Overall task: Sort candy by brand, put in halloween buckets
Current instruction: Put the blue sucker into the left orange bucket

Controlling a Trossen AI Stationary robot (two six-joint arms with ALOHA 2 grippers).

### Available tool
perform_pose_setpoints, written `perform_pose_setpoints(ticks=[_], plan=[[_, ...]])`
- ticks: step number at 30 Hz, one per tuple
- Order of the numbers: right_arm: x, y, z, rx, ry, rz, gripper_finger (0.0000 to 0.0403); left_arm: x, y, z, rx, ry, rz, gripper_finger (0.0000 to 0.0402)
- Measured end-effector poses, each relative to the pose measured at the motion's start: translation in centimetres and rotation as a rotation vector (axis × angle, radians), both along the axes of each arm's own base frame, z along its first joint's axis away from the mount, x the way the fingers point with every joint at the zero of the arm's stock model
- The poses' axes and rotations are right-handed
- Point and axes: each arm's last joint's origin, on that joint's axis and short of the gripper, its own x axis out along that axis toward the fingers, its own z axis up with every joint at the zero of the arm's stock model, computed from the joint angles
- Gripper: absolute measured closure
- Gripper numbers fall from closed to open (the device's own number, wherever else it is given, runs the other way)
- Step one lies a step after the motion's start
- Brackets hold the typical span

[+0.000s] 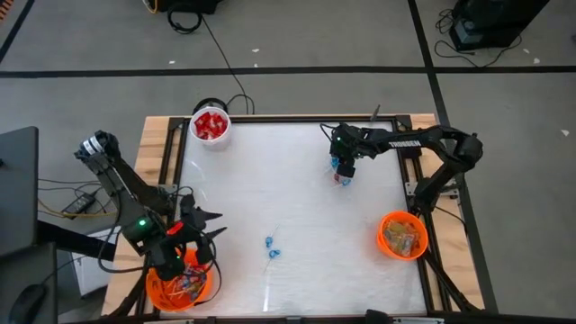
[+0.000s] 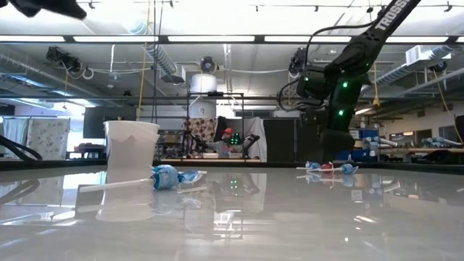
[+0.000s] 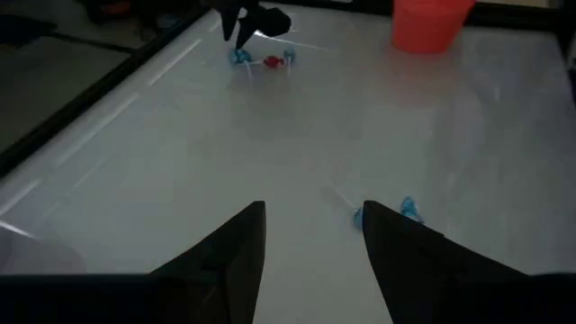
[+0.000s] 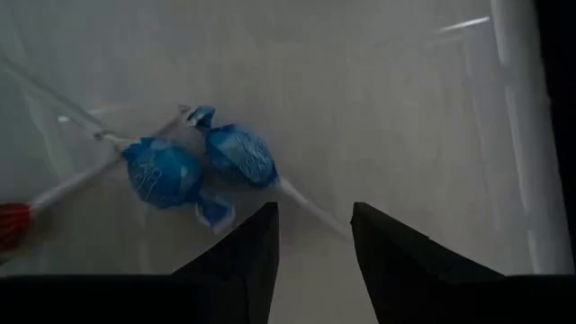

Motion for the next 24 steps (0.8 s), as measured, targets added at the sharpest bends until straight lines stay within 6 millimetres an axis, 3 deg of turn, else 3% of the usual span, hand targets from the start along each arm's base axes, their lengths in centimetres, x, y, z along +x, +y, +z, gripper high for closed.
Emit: perform_pose_setpoints(ticks=[7, 12, 14, 19, 24], plan=[[0.6, -0.3, -1.8, 0.011, 0.061, 0.11, 0.0252, 1.3, 0.4, -3.1, -0.051, -0.059, 0.045, 0.0209], [0.7, -0.2, -1.8, 0.063, 0.016, 0.166, 0.026, 2.2, 0.9, -5.3, -0.059, -0.104, 0.053, 0.0209], [0.8, 0.0, -1.6, 0.088, -0.016, 0.181, 0.0283, 2.7, 1.3, -6.1, -0.058, -0.134, 0.066, 0.0209], [0.8, 0.2, -1.6, 0.145, -0.037, 0.182, 0.0385, 3.9, 2.5, -7.8, -0.063, -0.206, 0.094, 0.0209], [1.1, 0.7, -1.7, 0.179, -0.071, 0.12, 0.0391, 4.6, 3.8, -9.6, -0.043, -0.249, 0.123, 0.0209]])
